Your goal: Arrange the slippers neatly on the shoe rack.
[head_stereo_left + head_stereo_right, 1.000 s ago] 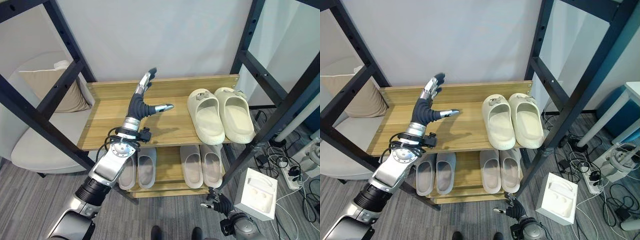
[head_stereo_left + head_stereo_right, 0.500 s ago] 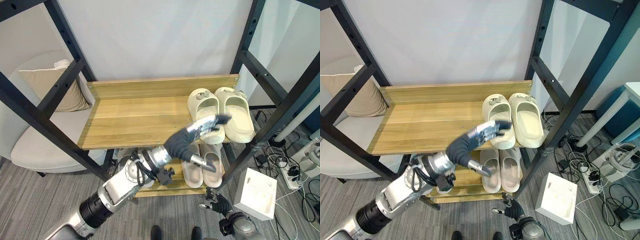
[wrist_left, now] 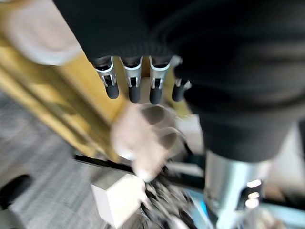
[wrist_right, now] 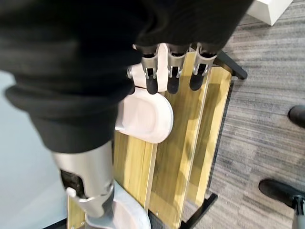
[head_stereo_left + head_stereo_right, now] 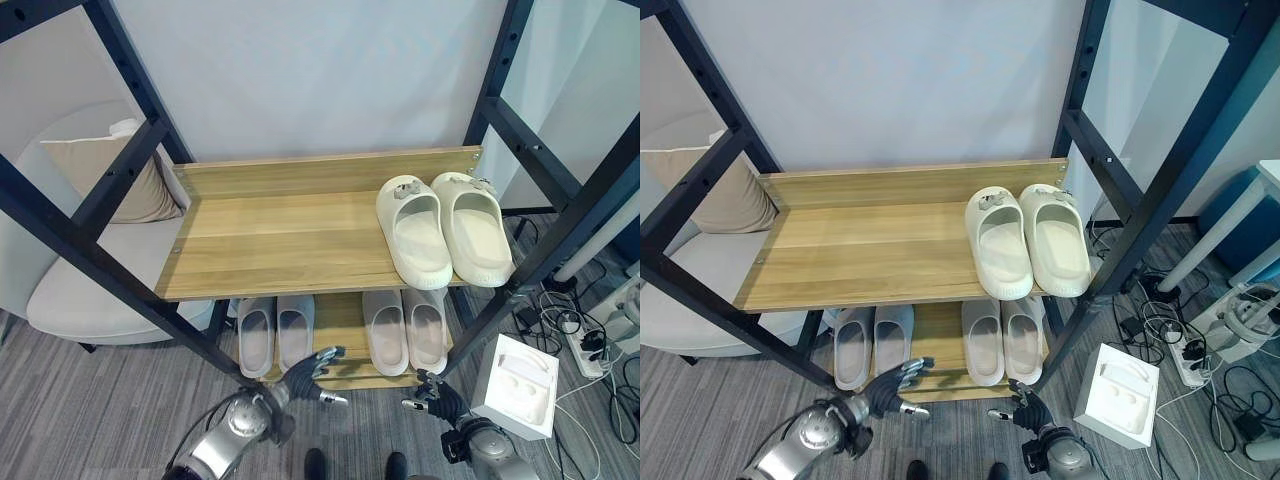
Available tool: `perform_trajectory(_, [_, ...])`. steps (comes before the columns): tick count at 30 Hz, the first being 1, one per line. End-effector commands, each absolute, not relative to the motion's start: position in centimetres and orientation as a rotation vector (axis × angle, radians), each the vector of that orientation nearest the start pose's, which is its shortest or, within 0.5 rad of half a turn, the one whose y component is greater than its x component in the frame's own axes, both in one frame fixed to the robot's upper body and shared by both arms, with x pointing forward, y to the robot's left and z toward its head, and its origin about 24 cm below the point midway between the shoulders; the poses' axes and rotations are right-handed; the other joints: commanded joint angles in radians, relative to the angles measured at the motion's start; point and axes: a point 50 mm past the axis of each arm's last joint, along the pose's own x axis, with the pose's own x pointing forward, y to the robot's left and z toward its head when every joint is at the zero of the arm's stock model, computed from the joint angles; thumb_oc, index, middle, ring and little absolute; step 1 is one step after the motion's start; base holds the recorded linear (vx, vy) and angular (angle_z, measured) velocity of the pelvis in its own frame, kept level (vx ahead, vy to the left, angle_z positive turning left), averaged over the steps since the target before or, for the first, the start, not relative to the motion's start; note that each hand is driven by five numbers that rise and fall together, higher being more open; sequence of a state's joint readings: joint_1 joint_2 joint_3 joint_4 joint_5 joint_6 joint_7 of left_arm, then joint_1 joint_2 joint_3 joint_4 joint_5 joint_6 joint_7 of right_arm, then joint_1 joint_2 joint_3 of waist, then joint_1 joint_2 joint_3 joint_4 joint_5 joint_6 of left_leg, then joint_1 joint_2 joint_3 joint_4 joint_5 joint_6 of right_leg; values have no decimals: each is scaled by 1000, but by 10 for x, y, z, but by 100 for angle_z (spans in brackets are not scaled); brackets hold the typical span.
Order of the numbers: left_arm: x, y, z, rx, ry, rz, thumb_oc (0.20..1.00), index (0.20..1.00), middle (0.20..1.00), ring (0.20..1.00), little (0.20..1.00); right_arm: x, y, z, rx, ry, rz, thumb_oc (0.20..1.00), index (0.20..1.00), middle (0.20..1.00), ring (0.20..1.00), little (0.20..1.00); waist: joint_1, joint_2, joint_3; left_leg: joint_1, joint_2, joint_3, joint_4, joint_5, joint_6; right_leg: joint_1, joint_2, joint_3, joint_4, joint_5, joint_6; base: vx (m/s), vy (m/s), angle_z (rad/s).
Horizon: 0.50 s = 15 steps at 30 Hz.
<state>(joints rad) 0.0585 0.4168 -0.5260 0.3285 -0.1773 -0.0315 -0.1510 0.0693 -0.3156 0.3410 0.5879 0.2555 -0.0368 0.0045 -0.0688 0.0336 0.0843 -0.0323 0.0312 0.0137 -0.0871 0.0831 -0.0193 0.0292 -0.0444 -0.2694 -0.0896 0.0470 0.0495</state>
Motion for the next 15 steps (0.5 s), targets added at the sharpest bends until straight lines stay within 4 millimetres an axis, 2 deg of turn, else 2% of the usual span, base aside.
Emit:
perform_trajectory(1, [205, 156, -65, 169, 485, -340, 1000, 1000, 1000, 1000, 1000, 198, -175, -87, -110, 587, 131, 1000, 1000, 1000, 1000, 1000, 17, -50, 34, 88, -61, 3, 0, -205, 58, 40, -5, 2, 2, -164, 30, 0, 0, 0])
perform_trajectory(4, [202, 162, -74, 124, 526, -251, 1000, 1000, 1000, 1000, 1000, 198, -174, -87, -101, 586, 117, 1000, 1000, 1000, 1000, 1000, 21, -52, 36, 88, -61, 2, 0, -204, 58, 41, -5, -1, 2, -164, 29, 0, 0, 0])
perform_trajectory(5, [196, 169, -84, 66, 576, -147, 1000, 1000, 1000, 1000, 1000, 198, -173, -89, -86, 591, 93, 1000, 1000, 1000, 1000, 1000, 26, -55, 36, 88, -62, 0, 0, -203, 59, 42, -6, -4, 2, -166, 27, 0, 0, 0])
perform_trajectory(15, [196, 178, -92, 20, 607, -2, 1000, 1000, 1000, 1000, 1000, 198, -173, -90, -75, 589, 53, 1000, 1000, 1000, 1000, 1000, 29, -62, 33, 92, -63, -1, 0, -207, 60, 48, -6, -3, 2, -169, 26, 0, 0, 0])
